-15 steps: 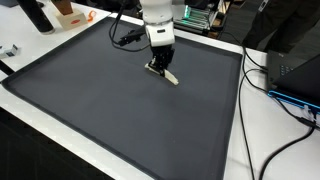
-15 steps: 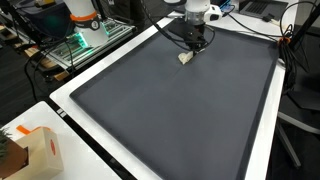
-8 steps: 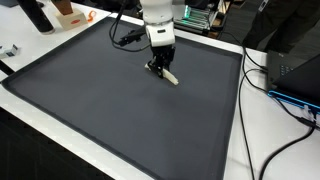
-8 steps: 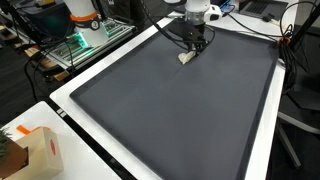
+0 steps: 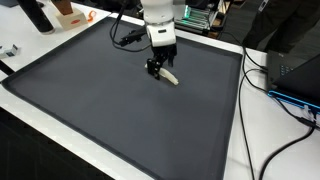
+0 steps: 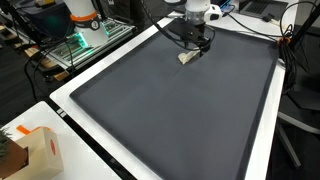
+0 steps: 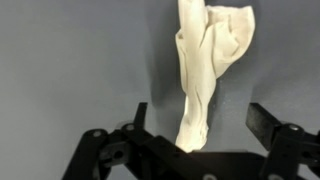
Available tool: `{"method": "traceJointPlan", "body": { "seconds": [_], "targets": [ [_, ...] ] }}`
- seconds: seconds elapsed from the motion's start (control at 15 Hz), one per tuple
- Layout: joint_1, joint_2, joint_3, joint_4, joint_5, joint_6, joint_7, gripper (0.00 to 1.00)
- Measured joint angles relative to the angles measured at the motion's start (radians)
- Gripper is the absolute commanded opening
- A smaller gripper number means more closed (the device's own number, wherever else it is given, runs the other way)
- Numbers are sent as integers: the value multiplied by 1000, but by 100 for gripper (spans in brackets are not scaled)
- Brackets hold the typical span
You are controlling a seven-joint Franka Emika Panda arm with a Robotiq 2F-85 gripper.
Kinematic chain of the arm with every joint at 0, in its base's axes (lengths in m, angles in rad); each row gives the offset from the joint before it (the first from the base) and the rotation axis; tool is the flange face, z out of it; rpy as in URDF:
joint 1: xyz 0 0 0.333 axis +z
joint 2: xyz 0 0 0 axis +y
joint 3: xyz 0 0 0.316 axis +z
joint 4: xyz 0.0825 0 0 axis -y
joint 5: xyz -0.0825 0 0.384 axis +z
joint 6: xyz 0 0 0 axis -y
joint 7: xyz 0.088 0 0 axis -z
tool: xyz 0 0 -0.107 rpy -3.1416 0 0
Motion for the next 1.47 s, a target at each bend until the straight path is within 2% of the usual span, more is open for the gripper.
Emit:
{"method": "traceJointPlan", "body": {
  "seconds": [0.33, 0.73, 1.07, 1.47],
  "targets": [
    [8, -15, 0, 3, -15, -10, 38, 100],
    [16, -100, 16, 6, 6, -74, 138, 100],
    [17, -187, 36, 9, 130, -120, 259, 100],
    [10, -266, 34, 7, 351, -153, 397, 100]
  ]
}}
